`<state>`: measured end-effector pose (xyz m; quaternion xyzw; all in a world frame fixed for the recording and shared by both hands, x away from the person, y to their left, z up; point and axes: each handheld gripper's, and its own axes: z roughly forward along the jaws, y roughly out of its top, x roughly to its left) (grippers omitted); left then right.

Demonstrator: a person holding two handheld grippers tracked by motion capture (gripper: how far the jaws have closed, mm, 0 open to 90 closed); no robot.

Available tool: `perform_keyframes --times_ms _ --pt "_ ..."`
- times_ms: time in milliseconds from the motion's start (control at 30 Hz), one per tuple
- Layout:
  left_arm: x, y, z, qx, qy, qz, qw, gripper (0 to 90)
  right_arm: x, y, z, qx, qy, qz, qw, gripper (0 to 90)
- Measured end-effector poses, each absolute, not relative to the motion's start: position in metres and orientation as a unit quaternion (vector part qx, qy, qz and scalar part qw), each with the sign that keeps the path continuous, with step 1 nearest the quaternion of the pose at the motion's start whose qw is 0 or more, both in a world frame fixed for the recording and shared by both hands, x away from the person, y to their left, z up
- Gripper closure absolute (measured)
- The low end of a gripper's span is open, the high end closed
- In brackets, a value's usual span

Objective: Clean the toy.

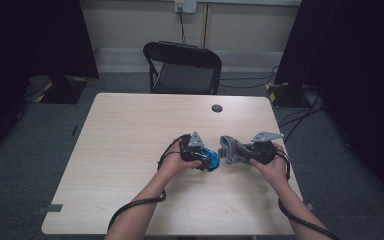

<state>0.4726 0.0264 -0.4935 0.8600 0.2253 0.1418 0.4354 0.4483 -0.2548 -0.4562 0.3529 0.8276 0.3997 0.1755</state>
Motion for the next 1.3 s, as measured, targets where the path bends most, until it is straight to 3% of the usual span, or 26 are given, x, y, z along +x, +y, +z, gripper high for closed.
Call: perform_keyframes --times_ms 667,967,1300 --pt "0.472 0.023 -0.492 0.865 0.23 0.141 0.424 9.0 0.401 -0.239 -0.47 0.287 0.862 0.401 0.117 75.6" --pt "0.472 0.023 -0.491 0.865 0.23 0.14 0.423 9.0 0.401 -0.213 -0.483 0.26 0.878 0.39 0.096 75.0" --pt "0.472 0.023 -0.492 0.864 0.229 0.141 0.426 9.0 0.411 -0.204 -0.489 0.271 0.876 0.386 0.104 74.8"
